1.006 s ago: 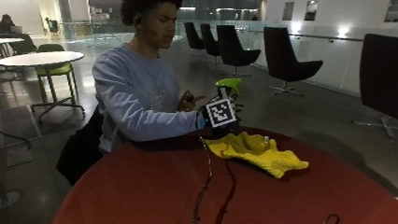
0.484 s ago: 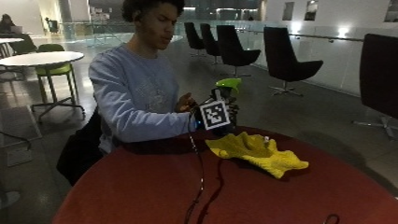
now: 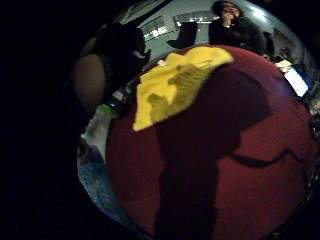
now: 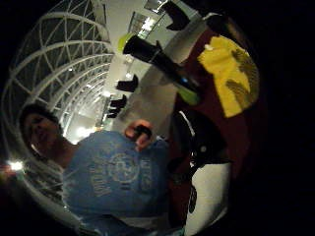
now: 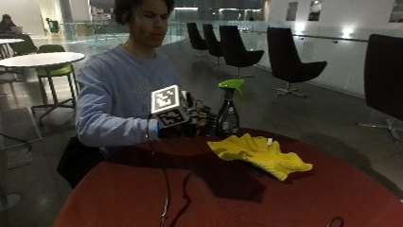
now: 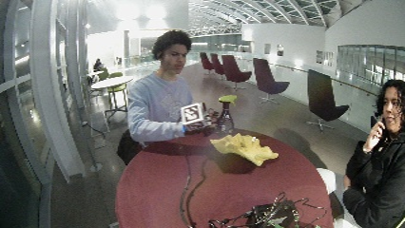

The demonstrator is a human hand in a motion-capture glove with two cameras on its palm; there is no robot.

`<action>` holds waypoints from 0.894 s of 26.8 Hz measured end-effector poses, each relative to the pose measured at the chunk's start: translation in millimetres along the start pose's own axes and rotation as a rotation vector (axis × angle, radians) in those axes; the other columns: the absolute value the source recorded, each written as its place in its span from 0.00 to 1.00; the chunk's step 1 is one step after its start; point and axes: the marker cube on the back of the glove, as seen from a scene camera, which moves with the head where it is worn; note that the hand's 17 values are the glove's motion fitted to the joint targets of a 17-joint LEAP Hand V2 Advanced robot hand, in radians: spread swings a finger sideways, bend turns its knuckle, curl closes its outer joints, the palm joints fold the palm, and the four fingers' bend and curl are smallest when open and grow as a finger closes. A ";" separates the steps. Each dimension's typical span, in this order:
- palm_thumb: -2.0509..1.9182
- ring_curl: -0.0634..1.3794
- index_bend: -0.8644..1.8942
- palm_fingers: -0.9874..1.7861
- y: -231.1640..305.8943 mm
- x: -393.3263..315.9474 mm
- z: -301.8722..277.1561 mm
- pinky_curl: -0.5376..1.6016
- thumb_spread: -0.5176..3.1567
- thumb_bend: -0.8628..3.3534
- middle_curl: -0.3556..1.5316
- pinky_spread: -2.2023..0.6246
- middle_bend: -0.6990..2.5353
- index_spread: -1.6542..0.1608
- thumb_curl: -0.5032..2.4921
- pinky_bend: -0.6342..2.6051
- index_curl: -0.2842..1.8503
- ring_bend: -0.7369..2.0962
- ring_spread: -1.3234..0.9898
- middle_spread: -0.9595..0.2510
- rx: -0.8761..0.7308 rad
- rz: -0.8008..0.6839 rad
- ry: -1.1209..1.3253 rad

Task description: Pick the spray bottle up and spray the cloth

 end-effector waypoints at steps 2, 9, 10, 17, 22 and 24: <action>0.71 0.30 0.37 0.55 21.6 16.3 -21.1 0.43 0.45 0.20 0.40 0.86 0.26 0.73 0.32 0.32 0.27 0.37 0.57 0.76 0.032 0.046 0.093; 0.71 0.28 0.39 0.55 79.4 70.0 -83.5 0.43 0.45 0.20 0.37 0.87 0.25 0.73 0.32 0.31 0.29 0.36 0.58 0.77 0.070 0.148 0.291; 0.71 0.28 0.40 0.55 84.5 75.1 -88.0 0.43 0.45 0.20 0.37 0.86 0.25 0.73 0.31 0.31 0.29 0.36 0.58 0.77 0.071 0.157 0.298; 0.71 0.28 0.40 0.56 101.9 91.8 -93.3 0.42 0.45 0.20 0.35 0.87 0.26 0.73 0.31 0.31 0.31 0.36 0.58 0.77 0.075 0.187 0.317; 0.72 0.28 0.39 0.56 103.4 95.1 -86.5 0.42 0.46 0.20 0.35 0.87 0.26 0.73 0.31 0.30 0.31 0.36 0.58 0.77 0.062 0.180 0.324; 0.72 0.28 0.39 0.56 102.8 95.9 -85.1 0.42 0.46 0.20 0.35 0.87 0.26 0.73 0.31 0.30 0.31 0.36 0.58 0.77 0.057 0.180 0.321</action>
